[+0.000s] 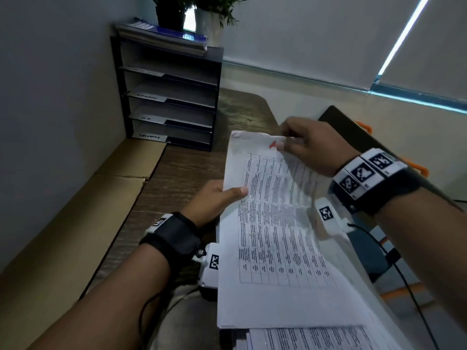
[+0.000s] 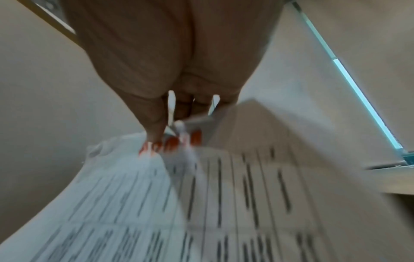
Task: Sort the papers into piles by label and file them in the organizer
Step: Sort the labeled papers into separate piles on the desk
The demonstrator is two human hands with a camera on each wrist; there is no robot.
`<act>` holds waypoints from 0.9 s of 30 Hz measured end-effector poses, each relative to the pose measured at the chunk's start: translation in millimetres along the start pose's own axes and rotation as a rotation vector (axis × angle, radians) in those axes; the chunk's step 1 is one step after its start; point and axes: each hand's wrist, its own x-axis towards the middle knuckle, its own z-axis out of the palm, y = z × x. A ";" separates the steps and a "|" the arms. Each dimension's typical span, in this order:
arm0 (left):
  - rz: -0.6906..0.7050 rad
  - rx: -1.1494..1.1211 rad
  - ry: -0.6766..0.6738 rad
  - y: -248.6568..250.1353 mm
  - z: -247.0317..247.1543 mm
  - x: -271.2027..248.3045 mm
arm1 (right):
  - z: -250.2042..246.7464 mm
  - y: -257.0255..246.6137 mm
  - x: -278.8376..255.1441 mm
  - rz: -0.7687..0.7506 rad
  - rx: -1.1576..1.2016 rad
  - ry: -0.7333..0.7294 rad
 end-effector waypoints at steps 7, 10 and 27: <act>0.072 -0.101 0.360 1.9 -20.2 14.2 | 17.4 42.1 -0.8 0.438 0.124 -0.038; 0.114 -0.181 0.436 1.5 -21.9 18.4 | 31.2 60.2 -1.8 0.564 0.235 -0.286; -0.045 -0.400 0.429 -7.8 -27.7 28.3 | 30.5 112.1 49.1 0.674 0.819 -0.266</act>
